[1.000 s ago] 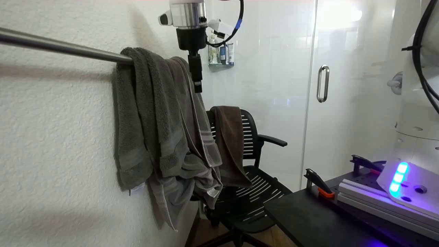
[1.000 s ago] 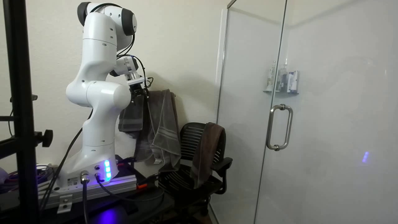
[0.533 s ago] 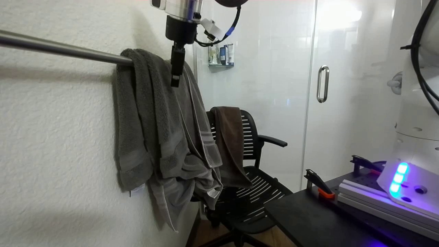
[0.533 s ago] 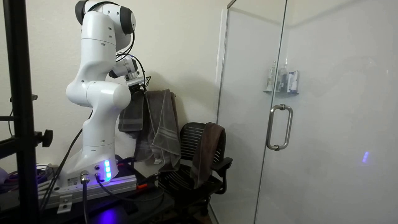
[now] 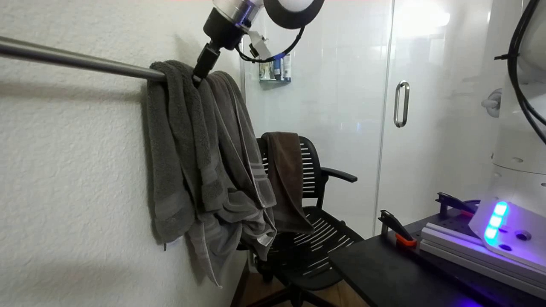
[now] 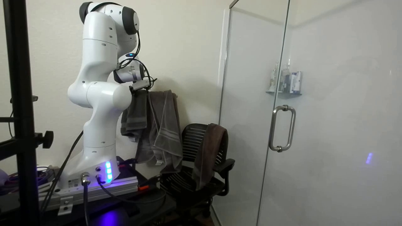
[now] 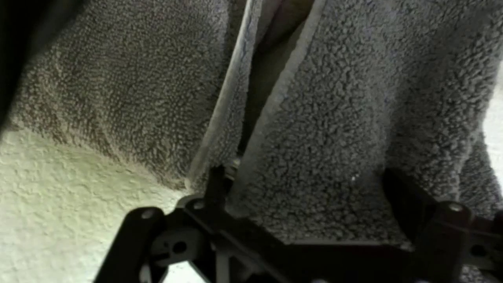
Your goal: Remove the leftmost towel from the bar and put it on the black seat
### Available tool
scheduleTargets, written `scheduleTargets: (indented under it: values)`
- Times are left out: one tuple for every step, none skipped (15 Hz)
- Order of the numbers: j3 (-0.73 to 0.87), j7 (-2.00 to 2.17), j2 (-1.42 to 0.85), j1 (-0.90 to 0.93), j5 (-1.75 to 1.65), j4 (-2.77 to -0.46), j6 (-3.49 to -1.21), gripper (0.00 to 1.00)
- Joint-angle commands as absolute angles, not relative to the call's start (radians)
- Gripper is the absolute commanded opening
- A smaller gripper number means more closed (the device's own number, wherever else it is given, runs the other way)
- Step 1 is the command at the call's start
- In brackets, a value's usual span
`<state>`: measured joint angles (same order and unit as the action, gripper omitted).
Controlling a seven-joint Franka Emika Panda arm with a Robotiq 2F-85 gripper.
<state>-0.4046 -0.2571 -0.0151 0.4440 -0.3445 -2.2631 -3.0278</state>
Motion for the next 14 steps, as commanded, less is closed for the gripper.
scheduleTargets:
  values:
    - [-0.411, -0.292, -0.024, 0.434, -0.294, -2.282, -3.092, 1.0]
    - [-0.411, -0.313, -0.029, 0.432, -0.268, -2.305, -3.152, 1.0]
    - [-0.417, -0.364, -0.039, 0.444, -0.213, -2.311, -3.166, 0.75]
    - [-0.429, -0.372, -0.043, 0.449, -0.19, -2.309, -3.152, 0.73]
    - [-0.438, -0.379, -0.038, 0.453, -0.171, -2.312, -3.139, 0.68]
    - [-0.444, -0.392, -0.034, 0.459, -0.145, -2.31, -3.125, 0.63]
    - [-0.445, -0.397, -0.023, 0.461, -0.129, -2.312, -3.102, 0.62]
    - [-0.446, -0.417, -0.009, 0.467, -0.101, -2.31, -3.068, 0.57]
    - [-0.444, -0.432, 0.004, 0.472, -0.078, -2.307, -3.028, 0.52]
    - [-0.44, -0.447, 0.025, 0.476, -0.053, -2.308, -2.989, 0.44]
    - [-0.436, -0.455, 0.037, 0.478, -0.037, -2.308, -2.951, 0.37]
    - [-0.431, -0.458, 0.053, 0.479, -0.03, -2.308, -2.913, 0.28]
    - [-0.429, -0.464, 0.062, 0.481, -0.021, -2.308, -2.877, 0.21]
    - [-0.427, -0.461, 0.068, 0.482, -0.02, -2.307, -2.845, 0.12]
